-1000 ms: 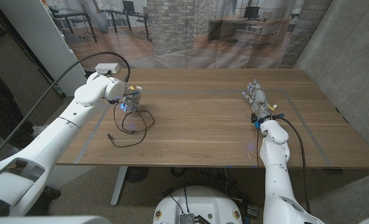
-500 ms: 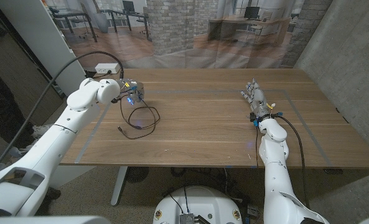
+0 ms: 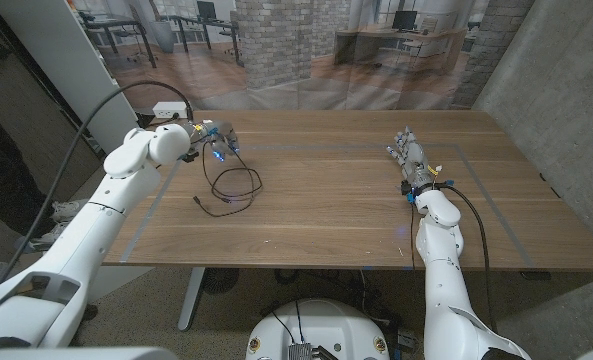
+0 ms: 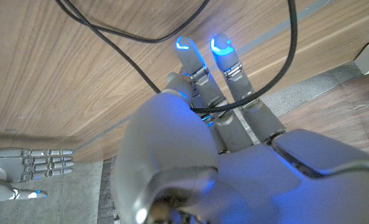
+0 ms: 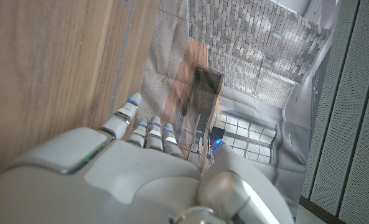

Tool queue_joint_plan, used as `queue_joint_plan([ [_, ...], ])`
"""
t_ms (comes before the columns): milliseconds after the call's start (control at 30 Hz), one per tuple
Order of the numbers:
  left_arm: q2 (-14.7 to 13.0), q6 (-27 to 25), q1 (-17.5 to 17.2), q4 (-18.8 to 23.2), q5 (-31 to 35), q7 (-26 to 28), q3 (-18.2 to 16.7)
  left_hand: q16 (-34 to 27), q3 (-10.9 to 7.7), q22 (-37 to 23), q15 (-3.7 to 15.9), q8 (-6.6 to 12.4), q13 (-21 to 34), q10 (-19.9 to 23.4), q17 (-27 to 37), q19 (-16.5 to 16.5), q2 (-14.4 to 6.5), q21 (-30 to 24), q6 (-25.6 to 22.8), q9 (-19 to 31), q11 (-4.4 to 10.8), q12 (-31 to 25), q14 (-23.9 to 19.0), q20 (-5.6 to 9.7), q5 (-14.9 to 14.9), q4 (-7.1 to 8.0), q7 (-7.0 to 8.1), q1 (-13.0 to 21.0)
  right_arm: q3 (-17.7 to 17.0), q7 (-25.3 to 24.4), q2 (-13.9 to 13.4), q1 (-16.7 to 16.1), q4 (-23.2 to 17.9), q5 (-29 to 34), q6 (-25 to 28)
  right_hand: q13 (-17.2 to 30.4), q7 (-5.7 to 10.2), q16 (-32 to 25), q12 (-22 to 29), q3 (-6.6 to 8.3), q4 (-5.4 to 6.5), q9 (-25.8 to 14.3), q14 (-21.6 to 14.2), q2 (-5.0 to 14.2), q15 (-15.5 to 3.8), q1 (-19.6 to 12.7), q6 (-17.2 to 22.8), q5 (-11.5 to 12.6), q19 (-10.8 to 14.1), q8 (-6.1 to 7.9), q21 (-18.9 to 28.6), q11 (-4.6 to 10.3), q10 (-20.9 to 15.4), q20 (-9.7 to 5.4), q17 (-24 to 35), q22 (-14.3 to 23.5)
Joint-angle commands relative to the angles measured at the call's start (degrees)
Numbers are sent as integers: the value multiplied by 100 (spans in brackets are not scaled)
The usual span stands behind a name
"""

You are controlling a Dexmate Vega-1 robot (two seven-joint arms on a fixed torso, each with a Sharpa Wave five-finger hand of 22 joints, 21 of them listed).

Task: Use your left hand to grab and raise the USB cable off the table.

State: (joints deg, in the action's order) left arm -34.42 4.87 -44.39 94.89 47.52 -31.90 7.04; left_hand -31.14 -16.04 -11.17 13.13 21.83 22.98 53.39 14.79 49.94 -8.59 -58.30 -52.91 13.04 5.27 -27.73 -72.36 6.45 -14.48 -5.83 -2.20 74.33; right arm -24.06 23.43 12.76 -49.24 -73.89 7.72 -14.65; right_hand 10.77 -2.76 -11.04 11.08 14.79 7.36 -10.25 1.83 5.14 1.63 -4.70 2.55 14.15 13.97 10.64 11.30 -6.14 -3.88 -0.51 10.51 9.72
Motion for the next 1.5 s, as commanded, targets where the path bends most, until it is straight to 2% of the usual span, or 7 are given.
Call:
queue_joint_plan([
  [33,281,4,-40,-31,-827,33,-323,-44,-23,4,3,-21,208,469,23,86,30,-44,-150,-2,-93,-79,-61,297,-62,-4,-234,27,-17,33,16,-40,-35,-45,-43,32,-7,-3,44,-10,-13,-29,-23,11,12,46,10,39,26,27,9,-24,-48,-9,21,19],
  [200,352,-10,-37,-38,-1112,-36,-416,-51,-25,5,4,-30,221,474,34,107,27,-65,-149,-5,-98,-77,-97,305,-71,-5,-244,29,-27,64,26,-60,-57,-77,-60,32,-13,-2,45,-10,-15,-29,-26,12,14,45,11,40,27,28,8,-25,-52,-10,21,19],
  [800,783,142,-93,-170,-2030,253,-785,-60,-28,13,2,-57,276,485,80,158,30,-137,-171,-14,-112,-64,-201,339,-95,-10,-267,31,-43,100,69,-137,-135,-115,-104,32,-16,2,42,-12,-19,-29,-28,12,11,42,13,42,29,29,5,-15,-50,-10,22,19],
  [1300,1005,292,-33,-275,-2456,369,-871,-68,-31,19,0,-73,312,502,113,189,38,-182,-195,-21,-121,-56,-269,352,-106,-16,-249,34,-53,111,107,-214,-211,-130,-126,33,-18,4,44,-14,-21,-28,-29,12,13,41,13,44,31,29,4,-24,-58,-11,22,19],
  [1500,1185,286,-28,-348,-2803,361,-979,-73,-31,20,-2,-77,327,501,129,205,44,-202,-210,-24,-126,-49,-301,354,-111,-19,-256,35,-53,124,112,-233,-241,-135,-117,33,-17,6,45,-14,-22,-28,-28,12,11,41,14,45,31,30,3,-25,-63,-10,23,19],
])
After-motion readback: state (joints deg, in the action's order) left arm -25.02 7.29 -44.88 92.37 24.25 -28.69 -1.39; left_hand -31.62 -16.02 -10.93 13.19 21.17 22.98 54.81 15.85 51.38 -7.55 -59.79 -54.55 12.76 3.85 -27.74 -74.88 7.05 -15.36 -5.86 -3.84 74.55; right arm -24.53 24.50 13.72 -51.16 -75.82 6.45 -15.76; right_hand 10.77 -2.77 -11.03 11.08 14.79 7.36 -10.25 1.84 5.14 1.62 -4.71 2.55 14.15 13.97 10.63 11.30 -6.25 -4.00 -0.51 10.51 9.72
